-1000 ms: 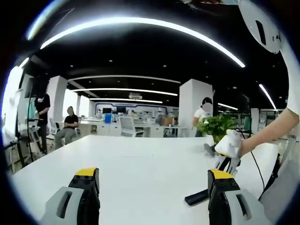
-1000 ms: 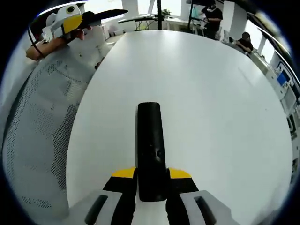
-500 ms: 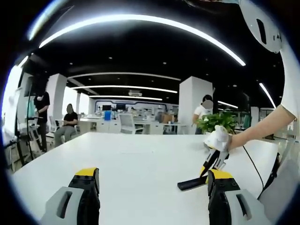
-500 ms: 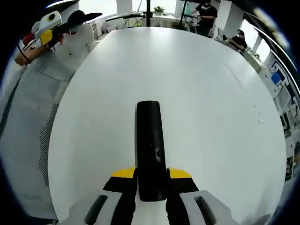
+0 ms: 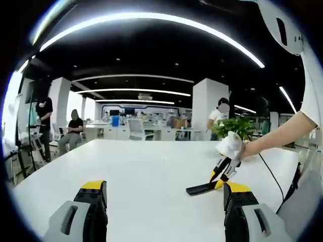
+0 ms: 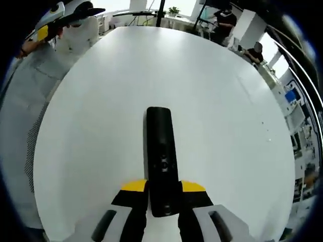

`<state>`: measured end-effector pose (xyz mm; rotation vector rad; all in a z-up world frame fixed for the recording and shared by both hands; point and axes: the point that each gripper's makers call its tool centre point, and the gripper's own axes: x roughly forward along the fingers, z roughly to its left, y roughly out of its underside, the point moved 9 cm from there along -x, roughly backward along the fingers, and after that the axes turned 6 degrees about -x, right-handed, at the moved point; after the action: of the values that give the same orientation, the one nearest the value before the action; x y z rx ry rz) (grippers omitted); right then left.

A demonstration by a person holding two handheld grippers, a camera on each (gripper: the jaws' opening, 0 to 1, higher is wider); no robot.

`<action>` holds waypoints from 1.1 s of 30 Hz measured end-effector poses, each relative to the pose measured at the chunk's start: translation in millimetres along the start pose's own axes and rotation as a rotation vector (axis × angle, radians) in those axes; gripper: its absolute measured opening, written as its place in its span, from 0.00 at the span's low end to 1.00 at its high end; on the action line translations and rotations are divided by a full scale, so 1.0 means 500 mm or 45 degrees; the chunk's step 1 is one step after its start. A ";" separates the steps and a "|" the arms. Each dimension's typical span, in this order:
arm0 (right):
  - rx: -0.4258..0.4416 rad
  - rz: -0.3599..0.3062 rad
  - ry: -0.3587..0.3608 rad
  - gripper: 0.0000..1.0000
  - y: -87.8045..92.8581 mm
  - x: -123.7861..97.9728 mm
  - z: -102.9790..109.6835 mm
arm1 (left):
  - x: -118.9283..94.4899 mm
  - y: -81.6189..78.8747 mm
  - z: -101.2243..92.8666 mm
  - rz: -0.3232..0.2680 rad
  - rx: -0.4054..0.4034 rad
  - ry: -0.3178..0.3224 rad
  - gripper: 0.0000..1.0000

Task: Press the specified remote control buttons in sequence, fully releasing each button before pressing the next.

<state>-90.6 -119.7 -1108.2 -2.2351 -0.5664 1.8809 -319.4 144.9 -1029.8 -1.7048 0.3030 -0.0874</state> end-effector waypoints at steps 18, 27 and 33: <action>0.663 -0.502 0.263 0.30 0.026 -0.095 0.039 | -0.001 0.007 0.004 0.004 0.002 -0.007 1.00; 0.989 -0.869 0.540 0.84 0.031 -0.169 0.143 | 0.000 -0.001 -0.004 -0.003 0.001 0.004 1.00; 1.073 -0.897 0.697 0.99 0.036 -0.209 0.218 | -0.001 -0.006 -0.007 -0.014 -0.001 0.010 1.00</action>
<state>-207.6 -189.1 -1040.5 -1.5593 -0.3038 0.8515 -320.1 141.8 -1026.4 -1.7076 0.2991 -0.1020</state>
